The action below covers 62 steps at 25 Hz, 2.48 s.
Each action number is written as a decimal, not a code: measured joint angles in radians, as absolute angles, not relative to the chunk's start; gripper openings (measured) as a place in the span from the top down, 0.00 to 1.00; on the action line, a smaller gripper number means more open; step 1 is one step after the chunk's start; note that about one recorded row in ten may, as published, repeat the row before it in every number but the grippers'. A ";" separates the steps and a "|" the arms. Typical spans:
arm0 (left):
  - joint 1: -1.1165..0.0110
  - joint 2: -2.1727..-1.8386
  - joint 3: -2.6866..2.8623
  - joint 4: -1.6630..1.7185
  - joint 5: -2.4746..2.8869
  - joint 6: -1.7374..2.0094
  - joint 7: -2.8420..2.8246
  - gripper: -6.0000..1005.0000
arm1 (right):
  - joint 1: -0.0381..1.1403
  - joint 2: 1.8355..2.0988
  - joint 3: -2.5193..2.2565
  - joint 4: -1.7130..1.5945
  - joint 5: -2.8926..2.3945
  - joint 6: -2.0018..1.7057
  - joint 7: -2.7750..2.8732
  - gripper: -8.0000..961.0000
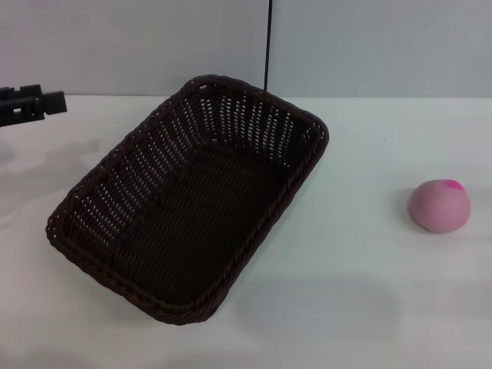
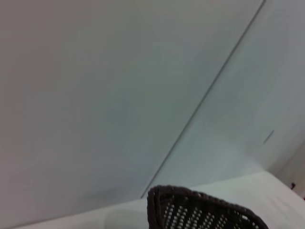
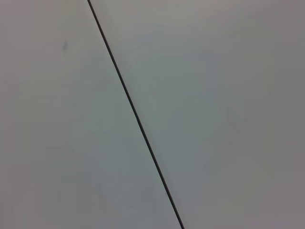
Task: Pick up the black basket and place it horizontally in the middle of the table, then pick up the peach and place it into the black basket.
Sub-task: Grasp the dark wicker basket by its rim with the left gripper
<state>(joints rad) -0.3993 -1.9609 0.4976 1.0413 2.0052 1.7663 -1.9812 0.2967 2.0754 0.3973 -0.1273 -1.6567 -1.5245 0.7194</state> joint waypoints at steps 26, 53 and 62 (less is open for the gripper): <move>-0.440 -1.978 0.597 1.195 2.300 1.873 -2.163 0.23 | 0.317 2.074 0.397 -0.126 -1.634 -1.494 0.720 0.31; -0.523 -2.036 0.649 1.154 2.502 1.855 -2.195 0.26 | 0.316 2.074 0.397 -0.124 -1.604 -1.443 0.719 0.31; -0.562 -2.056 0.653 1.137 2.574 1.814 -2.191 0.41 | 0.307 2.075 0.397 -0.124 -1.583 -1.438 0.719 0.31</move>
<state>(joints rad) -0.5619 -2.0555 0.6533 1.1370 2.5741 1.8139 -2.1911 0.3069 2.0754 0.3973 -0.1243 -1.5835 -1.4384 0.7194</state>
